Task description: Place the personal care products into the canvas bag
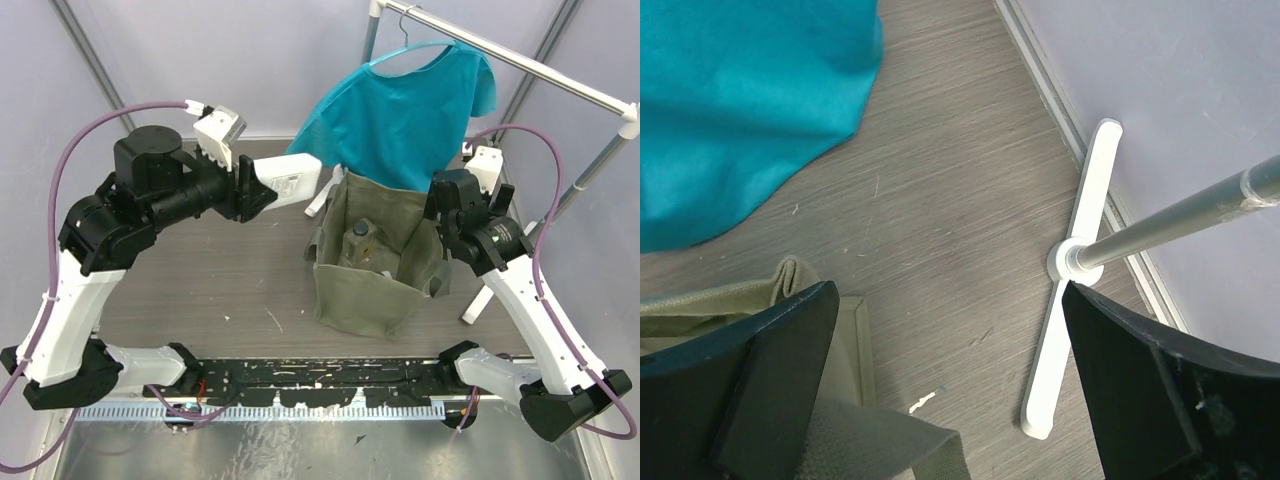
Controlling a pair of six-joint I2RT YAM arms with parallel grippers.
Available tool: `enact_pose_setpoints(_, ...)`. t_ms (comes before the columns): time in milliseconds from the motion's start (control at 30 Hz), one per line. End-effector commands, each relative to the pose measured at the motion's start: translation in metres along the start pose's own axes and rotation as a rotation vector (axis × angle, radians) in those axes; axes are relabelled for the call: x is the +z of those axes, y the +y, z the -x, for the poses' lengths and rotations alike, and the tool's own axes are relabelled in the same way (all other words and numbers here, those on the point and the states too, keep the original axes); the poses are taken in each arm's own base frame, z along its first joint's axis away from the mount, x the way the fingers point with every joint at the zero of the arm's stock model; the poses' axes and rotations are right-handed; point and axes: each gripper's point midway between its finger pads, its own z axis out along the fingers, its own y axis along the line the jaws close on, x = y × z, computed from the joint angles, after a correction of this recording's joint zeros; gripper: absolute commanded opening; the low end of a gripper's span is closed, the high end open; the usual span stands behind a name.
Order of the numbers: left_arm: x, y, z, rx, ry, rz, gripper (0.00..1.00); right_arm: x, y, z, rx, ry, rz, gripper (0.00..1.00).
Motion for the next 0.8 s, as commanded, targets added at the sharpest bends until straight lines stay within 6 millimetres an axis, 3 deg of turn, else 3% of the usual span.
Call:
enact_pose_setpoints(0, -0.02, -0.056, 0.088, 0.039, -0.343, -0.293, 0.0, -0.007, -0.006, 0.011, 0.026, -0.016, -0.007, 1.0)
enact_pose_setpoints(100, -0.015, -0.072, 0.095, 0.021, -0.363, -0.378, 0.0, -0.018, -0.012, 0.027, 0.054, -0.043, 0.0, 1.0)
enact_pose_setpoints(133, 0.003, -0.076, 0.09, 0.014, -0.333, -0.398, 0.0, -0.022, -0.013, 0.034, 0.069, -0.058, 0.009, 1.0)
enact_pose_setpoints(300, 0.047, -0.101, 0.073, 0.019, -0.247, -0.484, 0.0, -0.045, -0.014, 0.064, 0.138, -0.117, 0.091, 1.0)
enact_pose_setpoints(400, 0.071, -0.116, 0.058, 0.021, -0.186, -0.521, 0.0, -0.053, -0.006, 0.07, 0.141, -0.117, 0.166, 1.0)
enact_pose_setpoints(500, 0.095, -0.126, 0.04, 0.021, -0.123, -0.54, 0.0, -0.051, 0.003, 0.058, 0.103, -0.072, 0.205, 1.0)
enact_pose_setpoints(767, 0.129, -0.14, 0.008, 0.025, -0.006, -0.571, 0.0, -0.029, 0.029, -0.018, -0.011, 0.162, 0.246, 1.0)
